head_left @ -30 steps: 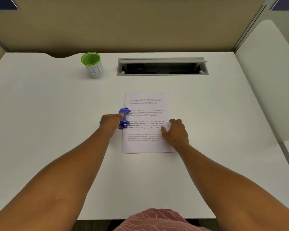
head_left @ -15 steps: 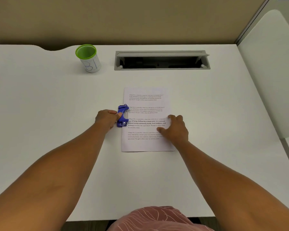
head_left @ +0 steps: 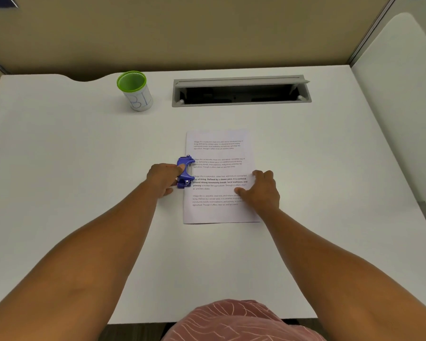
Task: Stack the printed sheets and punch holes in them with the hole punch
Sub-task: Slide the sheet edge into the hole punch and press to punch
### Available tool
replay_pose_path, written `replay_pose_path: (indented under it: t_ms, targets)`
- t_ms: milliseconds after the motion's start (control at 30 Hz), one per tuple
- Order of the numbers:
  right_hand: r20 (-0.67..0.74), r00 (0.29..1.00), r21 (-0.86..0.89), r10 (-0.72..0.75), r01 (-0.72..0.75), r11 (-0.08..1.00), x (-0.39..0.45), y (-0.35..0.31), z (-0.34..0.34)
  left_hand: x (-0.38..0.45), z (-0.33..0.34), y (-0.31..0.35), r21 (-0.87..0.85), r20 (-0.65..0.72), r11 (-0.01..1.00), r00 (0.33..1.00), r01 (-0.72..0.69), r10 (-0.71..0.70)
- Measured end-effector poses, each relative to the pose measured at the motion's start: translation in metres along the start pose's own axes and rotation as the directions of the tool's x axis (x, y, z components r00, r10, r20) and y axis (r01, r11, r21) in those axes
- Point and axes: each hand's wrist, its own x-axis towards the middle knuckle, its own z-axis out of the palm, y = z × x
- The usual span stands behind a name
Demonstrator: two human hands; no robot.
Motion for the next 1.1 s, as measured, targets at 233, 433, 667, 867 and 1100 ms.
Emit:
replay_pose_path:
  t_ms: [233, 433, 667, 867, 1100]
  targets:
    - [-0.003, 1.0, 0.024, 0.015, -0.015, 1.0, -0.007, 0.0, -0.004, -0.019, 0.012, -0.029, 0.133, -0.138, 0.987, 0.984, -0.094, 0.112]
    - [-0.001, 0.999, 0.04, 0.042, -0.042, 0.998, -0.015, -0.001, -0.005, -0.044, 0.032, -0.046, 0.133, -0.207, 0.989, 0.975, -0.06, 0.087]
    - [0.031, 0.997, 0.057, 0.07, -0.071, 0.996, -0.02, 0.003, -0.009, -0.058, 0.047, -0.051, 0.099, -0.185, 0.994, 0.981, -0.035, 0.053]
    - [0.036, 0.992, 0.064, 0.119, -0.121, 0.991, -0.018, 0.006, -0.014, -0.055, 0.048, -0.049, -0.014, -0.148, 1.0, 0.989, 0.008, -0.01]
    - [0.022, 0.99, 0.029, 0.142, -0.142, 0.989, -0.019, 0.013, -0.018, -0.057, 0.058, -0.05, -0.023, -0.124, 1.0, 0.992, -0.004, 0.001]
